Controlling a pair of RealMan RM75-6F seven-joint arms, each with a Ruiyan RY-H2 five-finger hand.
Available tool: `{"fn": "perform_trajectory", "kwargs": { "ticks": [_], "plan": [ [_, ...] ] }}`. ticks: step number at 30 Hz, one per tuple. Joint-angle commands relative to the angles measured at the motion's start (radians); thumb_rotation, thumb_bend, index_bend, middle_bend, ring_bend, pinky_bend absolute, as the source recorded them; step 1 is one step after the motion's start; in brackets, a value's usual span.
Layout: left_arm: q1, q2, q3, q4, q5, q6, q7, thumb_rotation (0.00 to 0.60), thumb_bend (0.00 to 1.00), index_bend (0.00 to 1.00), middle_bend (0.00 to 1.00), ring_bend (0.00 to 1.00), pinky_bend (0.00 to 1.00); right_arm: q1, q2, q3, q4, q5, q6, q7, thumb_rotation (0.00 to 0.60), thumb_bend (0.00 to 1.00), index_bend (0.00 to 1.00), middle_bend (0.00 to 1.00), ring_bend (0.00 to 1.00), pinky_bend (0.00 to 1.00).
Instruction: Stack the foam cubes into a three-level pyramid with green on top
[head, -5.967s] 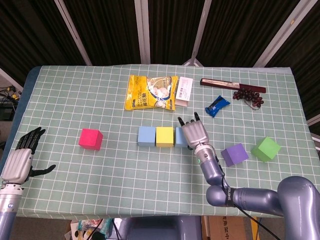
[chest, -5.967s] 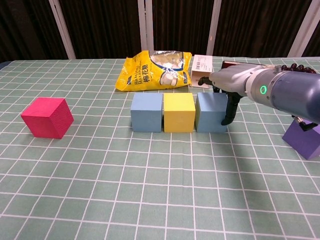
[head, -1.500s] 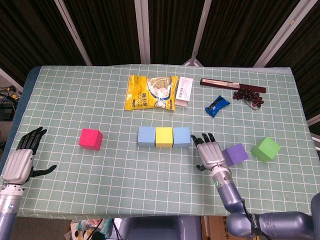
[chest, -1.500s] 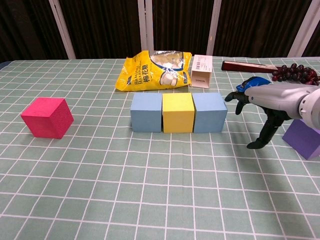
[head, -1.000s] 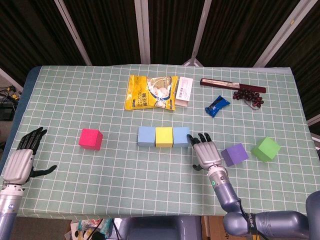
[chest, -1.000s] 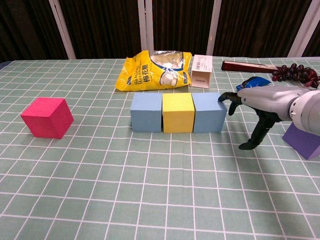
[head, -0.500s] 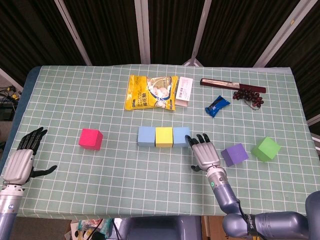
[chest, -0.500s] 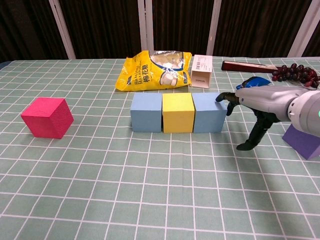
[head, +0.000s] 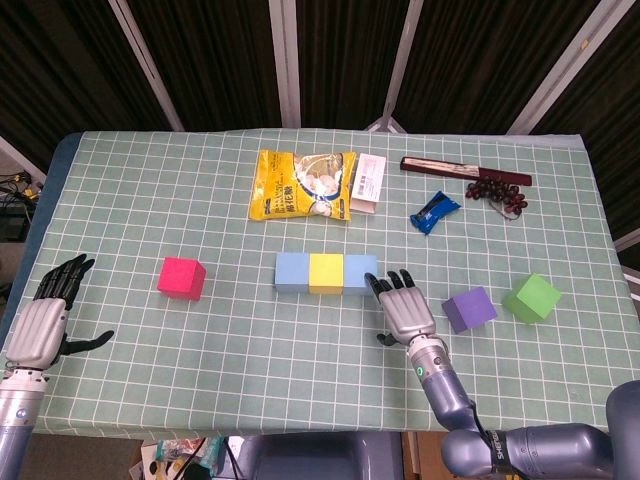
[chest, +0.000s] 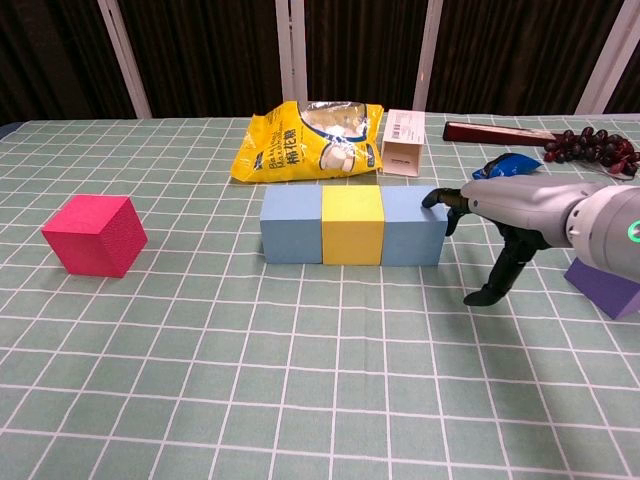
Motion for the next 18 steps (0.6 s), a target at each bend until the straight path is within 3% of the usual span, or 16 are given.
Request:
{"fn": "perform_trajectory", "kwargs": {
  "ticks": [1,12,18],
  "plan": [
    [0.0,0.0,0.0,0.0,0.0,0.001,-0.001,0.6,0.08,0.0,0.0,0.0,0.0,0.0,-0.002,0.0,0.001,0.001,0.0,-0.001,0.6,0.23,0.0,0.23,0.09,0.0],
    [0.0,0.002,0.0,0.0,-0.004,-0.003,-0.002,0.6,0.08,0.0,0.0,0.0,0.0,0.001,-0.005,0.001,0.014,0.014,0.007,-0.015,0.6,0.23,0.0,0.23,0.09,0.0],
    [0.0,0.001,0.001,-0.002,-0.002,-0.001,0.002,0.6,0.08,0.0,0.0,0.0,0.0,-0.005,0.007,-0.004,0.0,0.021,0.022,-0.025,0.6,0.23,0.0,0.18,0.09,0.0]
  ]
}}
